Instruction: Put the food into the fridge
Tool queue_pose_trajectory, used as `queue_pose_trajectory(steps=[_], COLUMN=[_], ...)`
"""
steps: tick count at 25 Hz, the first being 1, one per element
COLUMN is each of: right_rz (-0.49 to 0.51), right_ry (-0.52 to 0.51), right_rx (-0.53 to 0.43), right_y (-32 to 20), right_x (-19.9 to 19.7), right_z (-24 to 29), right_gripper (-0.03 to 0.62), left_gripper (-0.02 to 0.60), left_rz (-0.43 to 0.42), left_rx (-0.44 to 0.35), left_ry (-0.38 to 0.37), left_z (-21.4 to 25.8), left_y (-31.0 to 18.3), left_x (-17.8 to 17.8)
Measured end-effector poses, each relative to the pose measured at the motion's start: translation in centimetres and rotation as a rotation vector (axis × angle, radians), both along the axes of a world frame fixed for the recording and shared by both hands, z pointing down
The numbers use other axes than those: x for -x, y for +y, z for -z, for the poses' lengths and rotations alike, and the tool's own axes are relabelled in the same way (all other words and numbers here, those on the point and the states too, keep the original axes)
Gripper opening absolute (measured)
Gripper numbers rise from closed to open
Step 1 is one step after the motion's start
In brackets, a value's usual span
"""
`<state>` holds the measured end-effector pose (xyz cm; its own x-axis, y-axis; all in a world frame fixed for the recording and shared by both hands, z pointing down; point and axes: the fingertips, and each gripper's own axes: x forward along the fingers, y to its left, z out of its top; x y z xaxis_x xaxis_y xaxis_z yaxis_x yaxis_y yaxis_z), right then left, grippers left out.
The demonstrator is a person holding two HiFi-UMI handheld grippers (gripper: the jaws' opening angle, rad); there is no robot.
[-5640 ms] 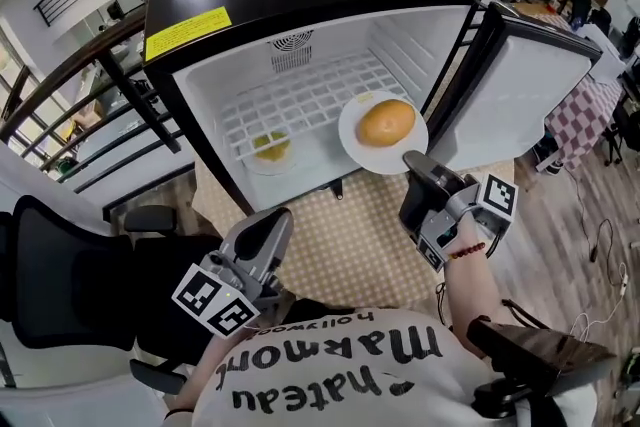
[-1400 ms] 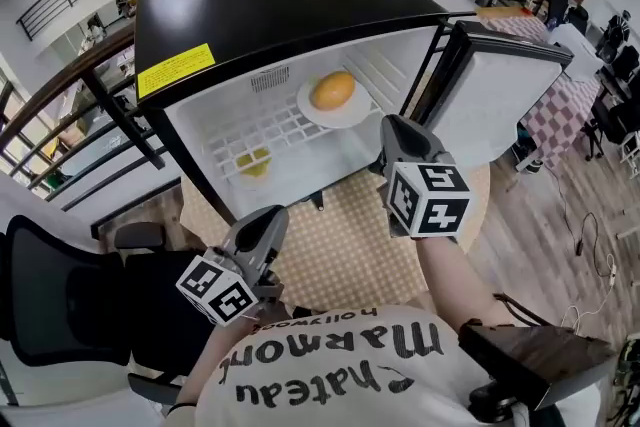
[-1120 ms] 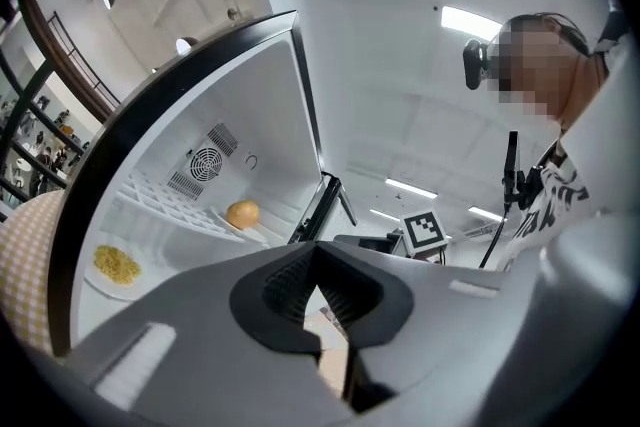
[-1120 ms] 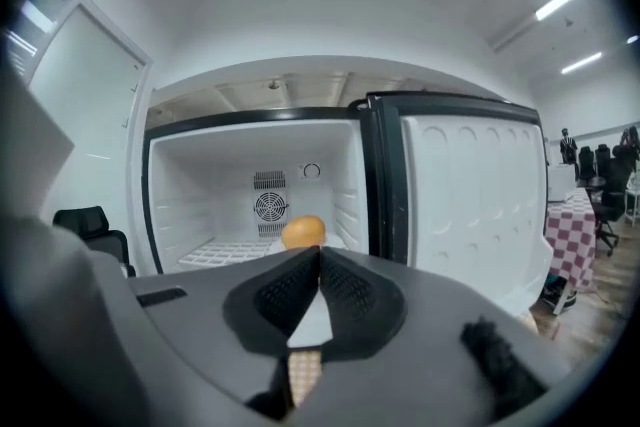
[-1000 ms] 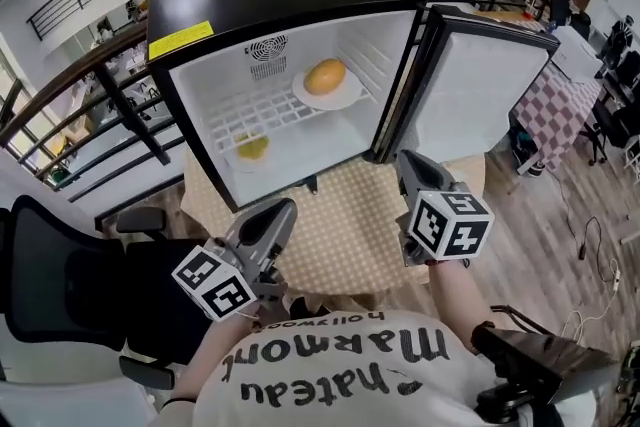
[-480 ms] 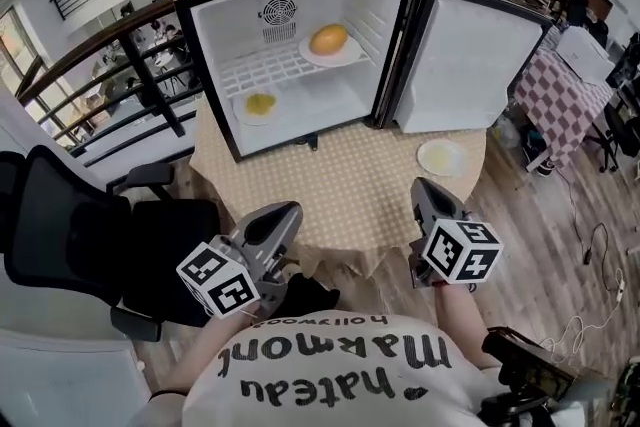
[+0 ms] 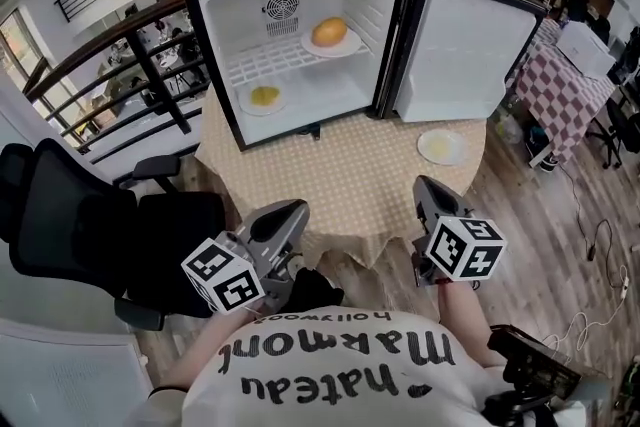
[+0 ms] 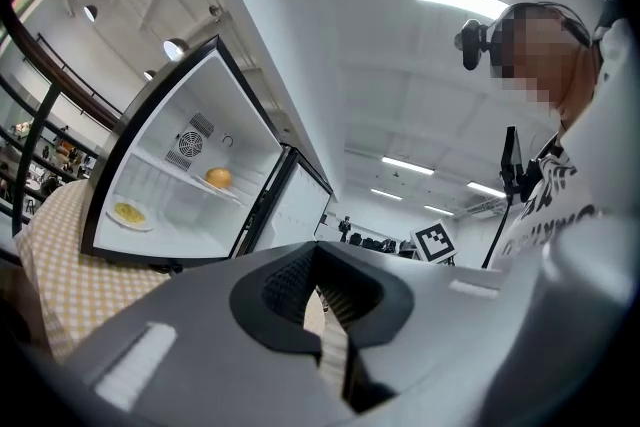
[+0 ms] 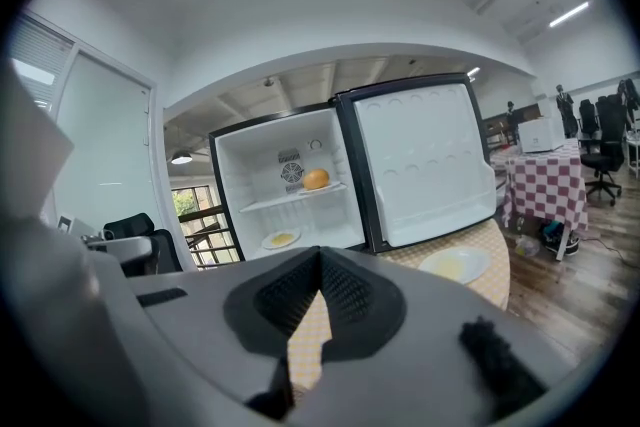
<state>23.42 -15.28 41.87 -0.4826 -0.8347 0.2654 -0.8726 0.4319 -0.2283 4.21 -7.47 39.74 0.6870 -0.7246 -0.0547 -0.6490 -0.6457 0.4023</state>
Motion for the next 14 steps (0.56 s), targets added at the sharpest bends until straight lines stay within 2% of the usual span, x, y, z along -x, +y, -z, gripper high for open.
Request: queue_pose_trajectory(steps=[7,14], right_rz=[0.008,0.0], right_ry=[-0.015,-0.013], right_rx=[-0.024,-0.039], right_y=[0.7,1.8], right_x=[-0.2,2.1], right_z=[2.8,2.0], right_gripper=[0.014,0.015], left_gripper=[0.006,0.006], left_rz=[0.012,0.008], left_rx=[-0.012,-0.019], left_ry=[-0.017,-0.008], left_z=[2.8,1.4], left_y=[0.8,1.5], left_x=[-0.2,2.3])
